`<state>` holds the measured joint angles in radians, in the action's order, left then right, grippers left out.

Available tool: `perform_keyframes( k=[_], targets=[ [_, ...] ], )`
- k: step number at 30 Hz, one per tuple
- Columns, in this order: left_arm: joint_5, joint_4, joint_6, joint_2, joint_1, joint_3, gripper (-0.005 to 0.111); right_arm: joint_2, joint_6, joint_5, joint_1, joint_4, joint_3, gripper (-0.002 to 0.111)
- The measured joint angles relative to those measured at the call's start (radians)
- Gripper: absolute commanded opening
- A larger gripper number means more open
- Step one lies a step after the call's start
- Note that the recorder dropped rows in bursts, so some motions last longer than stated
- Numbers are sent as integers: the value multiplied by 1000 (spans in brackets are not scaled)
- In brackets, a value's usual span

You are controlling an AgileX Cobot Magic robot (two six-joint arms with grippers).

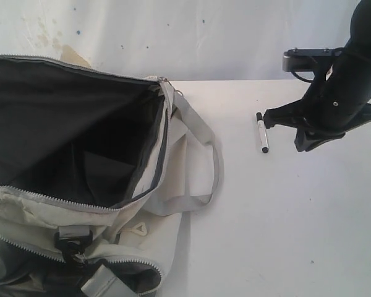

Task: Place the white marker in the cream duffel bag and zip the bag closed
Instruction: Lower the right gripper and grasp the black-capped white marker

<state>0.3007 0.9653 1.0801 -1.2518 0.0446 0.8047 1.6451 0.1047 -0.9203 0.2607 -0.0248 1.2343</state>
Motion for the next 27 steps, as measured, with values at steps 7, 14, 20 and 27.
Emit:
perform_keyframes(
  k=[7,14,20,27],
  targets=[
    [17,0,-2,0,4,0,0,40,43,29,-11,-2,13,31],
    [26,0,-2,0,4,0,0,167,52,70,-11,-2,110,37],
    [32,0,-2,0,4,0,0,299,52,112,-16,-6,240,37],
    [34,0,-2,0,4,0,0,472,72,123,-59,-41,394,37]
  ],
)
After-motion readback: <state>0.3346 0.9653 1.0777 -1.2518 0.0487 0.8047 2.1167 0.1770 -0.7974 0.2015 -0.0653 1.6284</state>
